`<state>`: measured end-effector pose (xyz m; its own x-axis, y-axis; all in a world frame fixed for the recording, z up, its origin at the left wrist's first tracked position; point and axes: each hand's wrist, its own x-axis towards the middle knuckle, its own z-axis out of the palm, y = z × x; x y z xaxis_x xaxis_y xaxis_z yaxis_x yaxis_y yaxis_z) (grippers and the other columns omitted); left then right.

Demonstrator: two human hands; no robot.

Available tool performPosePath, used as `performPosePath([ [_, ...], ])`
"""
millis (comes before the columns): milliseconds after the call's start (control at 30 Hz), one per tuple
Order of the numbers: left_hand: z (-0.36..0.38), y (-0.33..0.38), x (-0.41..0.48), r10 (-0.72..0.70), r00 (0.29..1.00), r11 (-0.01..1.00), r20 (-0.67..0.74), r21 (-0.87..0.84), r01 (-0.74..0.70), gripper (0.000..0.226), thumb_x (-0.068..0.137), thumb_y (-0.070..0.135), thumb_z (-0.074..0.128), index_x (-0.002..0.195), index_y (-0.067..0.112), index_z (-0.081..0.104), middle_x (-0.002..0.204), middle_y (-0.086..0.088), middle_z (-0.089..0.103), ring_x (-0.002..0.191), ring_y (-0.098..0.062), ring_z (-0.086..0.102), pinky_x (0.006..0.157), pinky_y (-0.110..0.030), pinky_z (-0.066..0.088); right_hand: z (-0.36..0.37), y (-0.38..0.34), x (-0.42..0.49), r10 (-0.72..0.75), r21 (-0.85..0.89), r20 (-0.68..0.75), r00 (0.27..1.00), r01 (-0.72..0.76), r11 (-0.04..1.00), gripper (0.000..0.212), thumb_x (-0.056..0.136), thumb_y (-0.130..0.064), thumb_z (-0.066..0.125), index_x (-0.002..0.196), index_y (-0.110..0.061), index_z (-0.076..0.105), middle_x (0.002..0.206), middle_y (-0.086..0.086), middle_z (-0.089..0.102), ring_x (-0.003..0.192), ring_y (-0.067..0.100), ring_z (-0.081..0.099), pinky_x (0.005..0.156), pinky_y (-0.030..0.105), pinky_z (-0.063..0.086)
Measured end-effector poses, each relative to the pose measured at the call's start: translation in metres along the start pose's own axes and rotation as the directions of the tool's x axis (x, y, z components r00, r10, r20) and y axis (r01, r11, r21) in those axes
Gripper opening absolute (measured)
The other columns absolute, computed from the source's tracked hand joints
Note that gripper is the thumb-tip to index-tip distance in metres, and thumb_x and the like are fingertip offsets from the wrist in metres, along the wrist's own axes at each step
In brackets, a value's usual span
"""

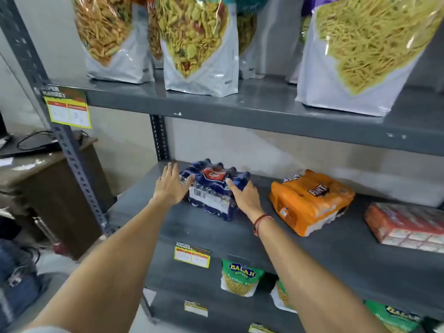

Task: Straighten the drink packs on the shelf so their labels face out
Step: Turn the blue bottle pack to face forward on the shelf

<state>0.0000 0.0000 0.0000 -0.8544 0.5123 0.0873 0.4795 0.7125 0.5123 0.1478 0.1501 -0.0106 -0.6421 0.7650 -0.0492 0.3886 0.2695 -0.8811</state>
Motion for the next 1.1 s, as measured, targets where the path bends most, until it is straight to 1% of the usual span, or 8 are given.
performPosePath([
  [100,0.011,0.0,0.032,-0.142,0.982,0.972,0.126,-0.17,0.162,0.088,0.086,0.06,0.044,0.143,-0.004,0.022,0.151,-0.022,0.029,0.138,-0.035,0.029,0.111,-0.042,0.028,0.013,0.0,0.02,0.183,0.135,0.048,0.982,-0.188,0.973,0.096,0.08,-0.056,0.061,0.144,-0.001,0.019,0.148,0.021,0.035,0.134,0.037,0.037,0.107,0.04,0.034],
  [200,0.028,-0.006,0.048,-0.177,0.973,0.935,0.151,-0.283,0.214,0.081,0.08,0.058,0.057,0.133,-0.001,0.039,0.135,-0.02,0.051,0.122,-0.036,0.049,0.097,-0.04,0.041,0.023,0.014,0.029,0.252,0.168,-0.03,0.967,-0.243,0.955,0.084,0.079,-0.045,0.068,0.14,-0.003,0.028,0.141,0.019,0.046,0.126,0.037,0.046,0.099,0.039,0.039],
  [433,0.029,-0.02,0.043,-0.177,0.98,0.856,0.087,-0.478,0.197,0.048,0.081,0.045,0.065,0.111,0.007,0.059,0.101,-0.009,0.063,0.086,-0.023,0.057,0.074,-0.028,0.042,0.021,0.029,0.03,0.055,0.219,-0.075,0.996,-0.037,0.975,0.062,0.074,-0.043,0.072,0.124,-0.015,0.048,0.123,0.007,0.063,0.11,0.026,0.061,0.098,0.043,0.048],
  [600,0.039,-0.065,-0.005,-0.131,0.991,0.65,0.034,-0.751,0.112,0.06,0.075,0.031,0.075,0.126,0.01,0.051,0.117,-0.004,0.065,0.1,-0.017,0.064,0.092,-0.035,0.051,0.028,0.045,-0.004,-0.239,0.244,-0.078,0.968,0.251,0.937,0.065,0.077,-0.04,0.072,0.131,-0.027,0.038,0.124,-0.005,0.06,0.11,0.007,0.06,0.093,0.031,0.052],
  [733,0.039,-0.074,-0.031,-0.076,0.997,0.644,-0.02,-0.764,0.034,0.062,0.076,0.022,0.074,0.13,0.01,0.048,0.122,-0.002,0.064,0.105,-0.014,0.064,0.093,-0.03,0.05,0.031,0.052,-0.024,-0.29,0.233,-0.081,0.954,0.301,0.925,0.084,0.077,-0.031,0.075,0.143,-0.026,0.023,0.127,-0.017,0.05,0.11,-0.012,0.052,0.095,0.012,0.044],
  [833,0.042,-0.078,-0.038,-0.071,0.996,0.643,-0.058,-0.766,0.002,0.061,0.074,0.016,0.076,0.128,0.005,0.048,0.122,-0.006,0.065,0.104,-0.011,0.065,0.092,-0.023,0.051,0.032,0.058,-0.031,-0.29,0.197,-0.1,0.952,0.305,0.932,0.087,0.074,-0.028,0.077,0.142,-0.023,0.023,0.122,-0.028,0.047,0.107,-0.02,0.05,0.096,0.012,0.044],
  [967,0.053,-0.081,-0.048,-0.127,0.99,0.668,-0.056,-0.743,0.044,0.065,0.069,0.002,0.077,0.126,-0.001,0.046,0.128,-0.017,0.059,0.112,-0.019,0.06,0.092,-0.019,0.047,0.036,0.069,-0.04,-0.29,0.099,-0.091,0.953,0.299,0.949,0.081,0.074,-0.025,0.078,0.138,-0.019,0.028,0.127,-0.012,0.055,0.115,0.006,0.056,0.099,0.038,0.049],
  [1100,0.054,-0.078,-0.041,-0.158,0.984,0.778,-0.085,-0.624,0.071,0.069,0.07,0.016,0.08,0.129,0.005,0.046,0.132,-0.013,0.057,0.121,-0.021,0.054,0.102,-0.033,0.042,0.039,0.061,-0.041,-0.27,0.066,-0.114,0.956,0.278,0.958,0.079,0.072,-0.028,0.079,0.135,-0.016,0.033,0.132,0.004,0.057,0.119,0.019,0.056,0.1,0.037,0.048],
])
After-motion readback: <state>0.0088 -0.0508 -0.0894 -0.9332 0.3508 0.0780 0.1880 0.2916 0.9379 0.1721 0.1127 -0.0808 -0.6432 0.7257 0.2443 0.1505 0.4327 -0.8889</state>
